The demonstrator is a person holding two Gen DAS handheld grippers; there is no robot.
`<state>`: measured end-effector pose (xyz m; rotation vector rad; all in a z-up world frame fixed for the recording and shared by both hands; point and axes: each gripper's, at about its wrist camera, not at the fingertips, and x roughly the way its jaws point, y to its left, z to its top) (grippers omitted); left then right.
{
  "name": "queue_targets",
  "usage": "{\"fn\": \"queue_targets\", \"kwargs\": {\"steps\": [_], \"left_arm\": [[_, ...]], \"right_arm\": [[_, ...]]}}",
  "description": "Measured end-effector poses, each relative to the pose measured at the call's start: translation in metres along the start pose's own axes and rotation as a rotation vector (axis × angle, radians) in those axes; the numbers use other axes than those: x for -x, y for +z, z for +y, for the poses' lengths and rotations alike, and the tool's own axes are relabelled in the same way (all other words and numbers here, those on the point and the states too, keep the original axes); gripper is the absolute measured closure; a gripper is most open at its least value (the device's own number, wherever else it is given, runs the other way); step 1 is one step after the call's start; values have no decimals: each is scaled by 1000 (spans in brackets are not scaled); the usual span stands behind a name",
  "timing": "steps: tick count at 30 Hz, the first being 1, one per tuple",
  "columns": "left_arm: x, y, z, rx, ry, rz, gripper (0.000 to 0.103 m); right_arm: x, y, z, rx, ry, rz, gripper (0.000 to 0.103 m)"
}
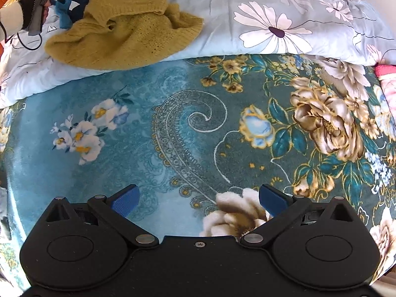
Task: Fold clothes
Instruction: 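Grasp the blue fleece jacket edge with the left gripper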
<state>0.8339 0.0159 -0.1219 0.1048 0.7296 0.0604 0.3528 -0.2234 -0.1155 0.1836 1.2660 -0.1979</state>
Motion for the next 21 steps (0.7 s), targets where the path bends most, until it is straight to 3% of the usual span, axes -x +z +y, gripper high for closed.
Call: {"fn": "queue_targets", "kwargs": {"steps": [3, 8, 14, 21], "left_arm": [[18, 7, 6, 60, -27, -64, 99], [72, 40, 15, 116, -110, -234, 99], [170, 100, 27, 177, -293, -443, 100], [303, 152, 34, 217, -481, -620, 100]], "right_arm": [[1, 1, 4, 7, 7, -3, 1], [9, 1, 10, 24, 16, -23, 1], [30, 3, 16, 15, 29, -92, 1], [75, 12, 26, 52, 73, -258, 1]]}}
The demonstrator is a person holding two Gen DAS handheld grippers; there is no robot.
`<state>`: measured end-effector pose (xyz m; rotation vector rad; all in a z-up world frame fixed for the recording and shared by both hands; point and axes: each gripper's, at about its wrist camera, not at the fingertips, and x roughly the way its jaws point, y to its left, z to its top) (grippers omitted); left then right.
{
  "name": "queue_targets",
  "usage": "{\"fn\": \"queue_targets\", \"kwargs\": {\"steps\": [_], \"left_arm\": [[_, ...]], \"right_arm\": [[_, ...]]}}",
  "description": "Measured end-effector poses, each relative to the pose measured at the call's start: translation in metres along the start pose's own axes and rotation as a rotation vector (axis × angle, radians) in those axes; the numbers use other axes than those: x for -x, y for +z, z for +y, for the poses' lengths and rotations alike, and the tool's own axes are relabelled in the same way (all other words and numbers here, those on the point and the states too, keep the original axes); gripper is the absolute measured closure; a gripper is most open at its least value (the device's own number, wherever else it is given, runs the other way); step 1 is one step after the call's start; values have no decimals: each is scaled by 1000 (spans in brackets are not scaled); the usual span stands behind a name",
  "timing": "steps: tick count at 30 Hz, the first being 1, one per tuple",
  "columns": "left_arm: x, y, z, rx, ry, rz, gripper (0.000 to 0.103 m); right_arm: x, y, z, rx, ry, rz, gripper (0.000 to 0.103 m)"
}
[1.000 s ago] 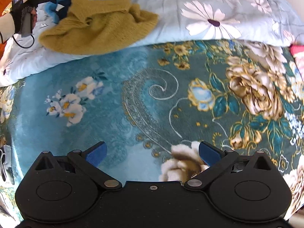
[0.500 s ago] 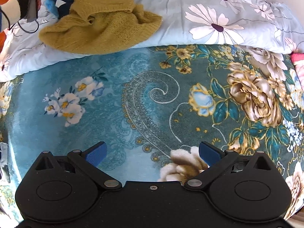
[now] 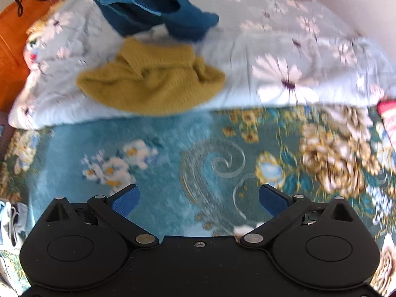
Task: Fold clothes
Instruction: 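Grasp the blue fleece jacket edge with the left gripper, then lift the jacket high with the left gripper while the right gripper grasps its hem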
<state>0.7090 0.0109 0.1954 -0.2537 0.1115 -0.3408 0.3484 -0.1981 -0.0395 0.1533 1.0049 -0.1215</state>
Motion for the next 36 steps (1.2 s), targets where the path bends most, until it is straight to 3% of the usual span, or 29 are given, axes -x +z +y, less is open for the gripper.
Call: {"fn": "queue_targets", "kwargs": {"steps": [4, 9, 13, 16, 20, 28, 31, 32, 33, 35, 36], "left_arm": [[54, 57, -41, -19, -98, -71, 100], [143, 105, -89, -73, -181, -124, 100], [221, 117, -117, -118, -194, -156, 100], [278, 115, -123, -125, -170, -162, 100], [344, 103, -130, -121, -134, -150, 100], [433, 75, -156, -107, -52, -81, 100], [459, 66, -163, -98, -16, -58, 100], [465, 63, -163, -86, -5, -47, 100], [472, 59, -163, -73, 2, -38, 100], [487, 54, -166, -69, 31, -36, 100], [494, 51, -167, -71, 50, -37, 100]], "right_arm": [[42, 24, 3, 74, 44, -174, 1], [108, 68, 11, 165, 173, -445, 1], [157, 84, 10, 206, 307, -617, 1], [179, 85, 2, 253, 366, -691, 1], [194, 82, -13, 316, 400, -723, 1], [199, 64, -17, 413, 622, -626, 5], [197, 45, -15, 407, 771, -544, 23], [195, 39, -17, 397, 815, -512, 37], [193, 34, -19, 380, 859, -478, 57], [189, 21, -20, 339, 919, -423, 79], [188, 16, -21, 322, 936, -404, 83]]}}
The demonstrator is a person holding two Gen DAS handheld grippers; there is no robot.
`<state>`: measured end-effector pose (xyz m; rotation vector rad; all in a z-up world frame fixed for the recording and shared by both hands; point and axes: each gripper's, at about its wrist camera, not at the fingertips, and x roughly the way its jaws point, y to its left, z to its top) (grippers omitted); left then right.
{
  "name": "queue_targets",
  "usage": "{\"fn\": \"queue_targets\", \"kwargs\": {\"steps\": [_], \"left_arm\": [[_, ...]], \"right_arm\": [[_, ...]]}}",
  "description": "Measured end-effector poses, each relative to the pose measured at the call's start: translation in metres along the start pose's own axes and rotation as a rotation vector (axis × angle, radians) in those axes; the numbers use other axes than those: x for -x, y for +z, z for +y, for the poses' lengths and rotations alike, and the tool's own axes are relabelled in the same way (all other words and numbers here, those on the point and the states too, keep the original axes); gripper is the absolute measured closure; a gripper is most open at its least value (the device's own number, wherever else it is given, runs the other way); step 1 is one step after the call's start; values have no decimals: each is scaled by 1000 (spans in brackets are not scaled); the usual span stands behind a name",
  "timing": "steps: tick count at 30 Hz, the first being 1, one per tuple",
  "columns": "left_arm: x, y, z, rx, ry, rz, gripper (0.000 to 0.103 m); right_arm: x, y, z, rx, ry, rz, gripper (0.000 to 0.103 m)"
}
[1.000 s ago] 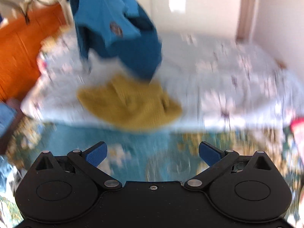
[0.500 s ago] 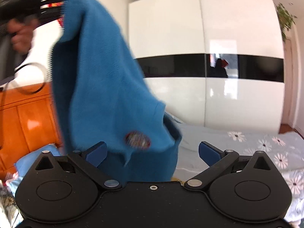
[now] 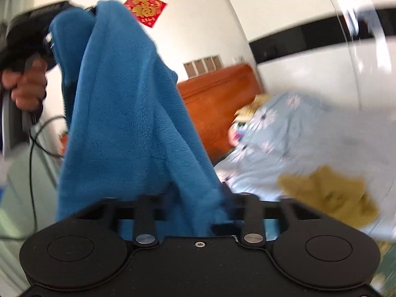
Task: Fold clothes
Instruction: 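Lift the jacket high with the left gripper while the right gripper grasps its hem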
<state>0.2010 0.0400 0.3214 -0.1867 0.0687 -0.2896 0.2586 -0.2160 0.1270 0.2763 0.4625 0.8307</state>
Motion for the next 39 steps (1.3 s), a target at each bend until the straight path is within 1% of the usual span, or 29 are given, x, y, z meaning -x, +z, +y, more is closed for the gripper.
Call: {"fn": "queue_targets", "kwargs": {"steps": [1, 3, 8, 9, 11, 15, 17, 20, 23, 24, 26, 29, 31, 34, 36, 39], "left_arm": [[7, -3, -1, -2, 19, 0, 100], [22, -9, -1, 5, 63, -8, 100], [54, -30, 4, 58, 190, -20, 99], [60, -36, 6, 80, 208, -14, 99], [69, -48, 12, 127, 240, -1, 99], [87, -74, 21, 230, 294, 22, 99], [99, -82, 20, 236, 310, 23, 99], [107, -78, 16, 216, 305, 30, 99], [102, -69, 12, 225, 283, 59, 99], [98, -70, 10, 219, 273, 69, 99], [85, -70, 4, 192, 249, 86, 99], [51, -79, 1, 166, 229, 128, 99], [16, -94, 5, 176, 229, 187, 99], [-46, -136, 11, 126, 263, 287, 99], [-91, -174, 22, 122, 279, 375, 99], [-155, -241, 45, 147, 295, 515, 99]], "right_arm": [[2, -3, 1, -9, -4, 2, 83], [7, -1, 2, 7, -48, -8, 84], [45, 6, 24, 72, -175, -82, 85], [53, 11, 28, 90, -192, -92, 85], [69, 9, 44, 137, -224, -102, 85], [92, -2, 69, 226, -250, -80, 86], [102, -8, 78, 247, -246, -71, 86], [128, -21, 90, 234, -232, -75, 86], [155, -33, 97, 191, -226, -84, 86], [157, -35, 95, 177, -227, -83, 86], [161, -38, 91, 152, -243, -83, 86], [165, -39, 75, 111, -288, -76, 86], [155, -42, 54, 62, -330, -51, 86], [126, -55, 12, -10, -399, 19, 86], [100, -68, -19, -52, -452, 84, 86], [53, -89, -75, -120, -539, 186, 86]]}}
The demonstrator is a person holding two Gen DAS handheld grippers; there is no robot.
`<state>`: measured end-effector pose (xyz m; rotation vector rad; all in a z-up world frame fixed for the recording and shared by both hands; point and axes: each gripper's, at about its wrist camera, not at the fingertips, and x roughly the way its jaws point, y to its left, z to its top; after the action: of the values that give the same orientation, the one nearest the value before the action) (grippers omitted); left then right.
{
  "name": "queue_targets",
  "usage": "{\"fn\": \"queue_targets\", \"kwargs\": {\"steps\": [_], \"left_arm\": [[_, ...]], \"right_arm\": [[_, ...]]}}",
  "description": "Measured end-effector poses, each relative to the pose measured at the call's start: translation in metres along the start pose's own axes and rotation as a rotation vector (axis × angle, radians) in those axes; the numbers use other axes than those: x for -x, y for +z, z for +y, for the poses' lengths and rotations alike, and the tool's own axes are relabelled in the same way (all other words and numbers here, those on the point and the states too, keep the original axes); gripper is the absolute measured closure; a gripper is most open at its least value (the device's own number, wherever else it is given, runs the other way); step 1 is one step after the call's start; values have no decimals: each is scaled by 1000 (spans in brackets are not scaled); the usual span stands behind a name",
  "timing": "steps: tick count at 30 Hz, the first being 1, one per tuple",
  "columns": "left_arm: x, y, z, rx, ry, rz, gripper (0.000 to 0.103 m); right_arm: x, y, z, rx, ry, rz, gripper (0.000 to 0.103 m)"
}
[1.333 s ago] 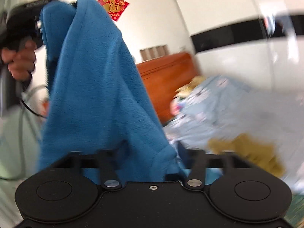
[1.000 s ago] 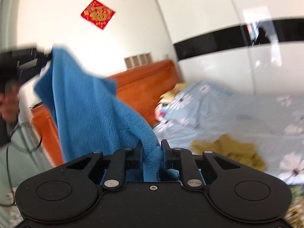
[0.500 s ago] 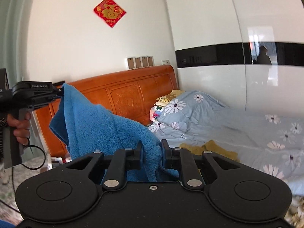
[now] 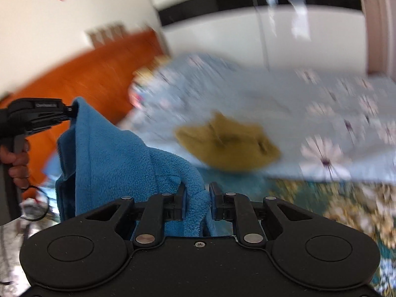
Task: Fold clothes
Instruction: 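Lift the jacket high with the left gripper while the right gripper grasps its hem, then lower the jacket onto the bedspread with both grippers, spreading it flat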
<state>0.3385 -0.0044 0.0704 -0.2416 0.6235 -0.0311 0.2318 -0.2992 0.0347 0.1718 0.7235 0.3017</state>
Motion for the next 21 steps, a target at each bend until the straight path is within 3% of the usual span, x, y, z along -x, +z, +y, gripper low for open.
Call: {"fn": "queue_targets", "kwargs": {"steps": [7, 16, 17, 19, 20, 21], "left_arm": [[-173, -44, 7, -40, 31, 277, 99], [-283, -58, -9, -104, -47, 409, 98], [-287, -62, -10, -119, -57, 420, 95], [-290, -69, -9, -148, -71, 427, 73], [-287, -73, -5, -161, -78, 422, 56], [-285, -76, -2, -170, -90, 420, 54]], "right_arm": [[-149, 0, -59, -119, -191, 194, 86], [-256, 15, -109, -130, -333, 336, 86], [-264, 12, -114, -137, -341, 350, 85], [-276, 9, -121, -132, -355, 374, 84], [-282, 7, -123, -122, -362, 387, 83], [-287, 7, -126, -114, -370, 398, 81]]}}
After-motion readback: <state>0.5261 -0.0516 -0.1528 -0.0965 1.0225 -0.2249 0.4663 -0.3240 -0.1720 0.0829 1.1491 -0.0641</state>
